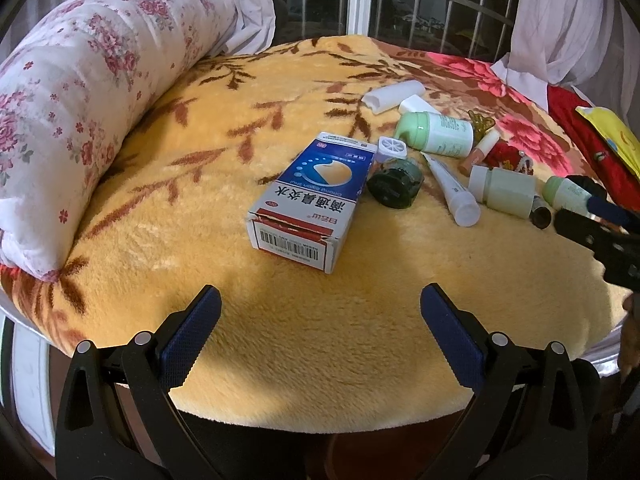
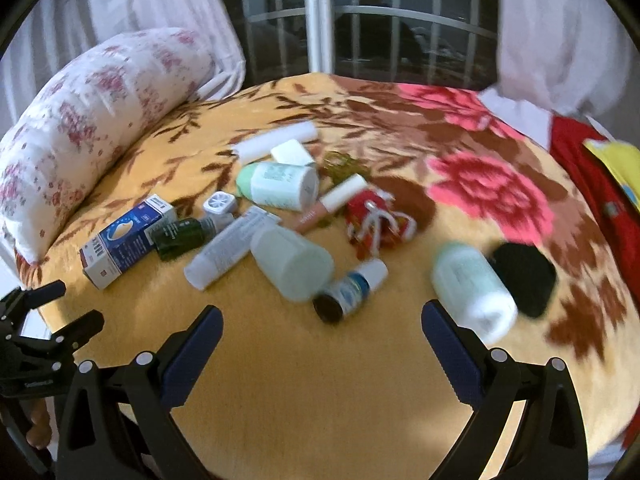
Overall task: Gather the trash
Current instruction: 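Grasp the white jar with the right tool while the left tool grasps the blue-white box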
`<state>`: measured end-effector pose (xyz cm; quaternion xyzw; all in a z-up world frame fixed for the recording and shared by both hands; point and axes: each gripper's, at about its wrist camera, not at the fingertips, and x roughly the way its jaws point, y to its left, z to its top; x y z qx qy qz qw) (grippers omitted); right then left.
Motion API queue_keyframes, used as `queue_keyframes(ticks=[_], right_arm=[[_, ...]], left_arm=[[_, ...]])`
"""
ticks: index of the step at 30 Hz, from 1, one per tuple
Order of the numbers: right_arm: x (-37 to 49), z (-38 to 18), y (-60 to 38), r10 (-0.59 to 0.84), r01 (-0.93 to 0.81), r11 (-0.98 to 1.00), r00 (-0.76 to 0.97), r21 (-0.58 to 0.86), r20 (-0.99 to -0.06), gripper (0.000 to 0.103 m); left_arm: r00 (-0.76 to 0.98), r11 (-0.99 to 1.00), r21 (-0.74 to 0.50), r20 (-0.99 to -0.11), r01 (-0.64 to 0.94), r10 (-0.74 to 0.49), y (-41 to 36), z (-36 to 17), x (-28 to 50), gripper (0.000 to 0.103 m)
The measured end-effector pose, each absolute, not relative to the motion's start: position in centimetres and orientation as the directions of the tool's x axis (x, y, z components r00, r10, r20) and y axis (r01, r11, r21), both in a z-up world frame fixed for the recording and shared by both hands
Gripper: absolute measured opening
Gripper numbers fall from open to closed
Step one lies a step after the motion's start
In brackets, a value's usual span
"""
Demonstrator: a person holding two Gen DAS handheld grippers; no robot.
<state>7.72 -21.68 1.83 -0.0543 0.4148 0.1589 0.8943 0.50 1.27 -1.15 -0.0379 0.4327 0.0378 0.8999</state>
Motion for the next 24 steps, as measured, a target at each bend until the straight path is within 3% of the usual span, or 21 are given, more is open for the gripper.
queue_keyframes(ticks=[6, 14, 16, 17, 21, 24], right_arm=[[11.8, 0.1, -19.1, 0.322, -0.490, 0.870, 0.501, 0.043, -0.804, 0.098], [15.4, -1.6, -18.8, 0.377, -0.511, 0.849, 0.412, 0.132, -0.830, 0.098], [15.7, -1.9, -18.4, 0.379, -0.517, 0.844, 0.394, 0.138, -0.837, 0.094], [15.9, -2.2, -18.2, 0.371, -0.518, 0.845, 0.384, 0.136, -0.845, 0.090], [16.1, -2.9, -17.2, 0.348, -0.530, 0.840, 0.358, 0.118, -0.866, 0.058], [16.1, -2.9, -16.8, 0.344, -0.526, 0.841, 0.346, 0.124, -0.873, 0.048]], left_arm=[[0.614, 0.993, -0.032, -0.788, -0.112, 0.043, 1.5, -0.7, 1.0, 0.097], [0.608, 0.992, -0.027, -0.792, -0.121, 0.052, 1.9, -0.7, 1.3, 0.098], [0.606, 0.992, -0.029, -0.794, -0.120, 0.050, 2.0, -0.9, 1.3, 0.098], [0.604, 0.992, -0.030, -0.796, -0.120, 0.049, 2.0, -1.0, 1.3, 0.097], [0.597, 0.992, -0.035, -0.801, -0.120, 0.044, 2.2, -1.3, 1.4, 0.098], [0.597, 0.992, -0.041, -0.802, -0.121, 0.040, 2.3, -1.5, 1.3, 0.097]])
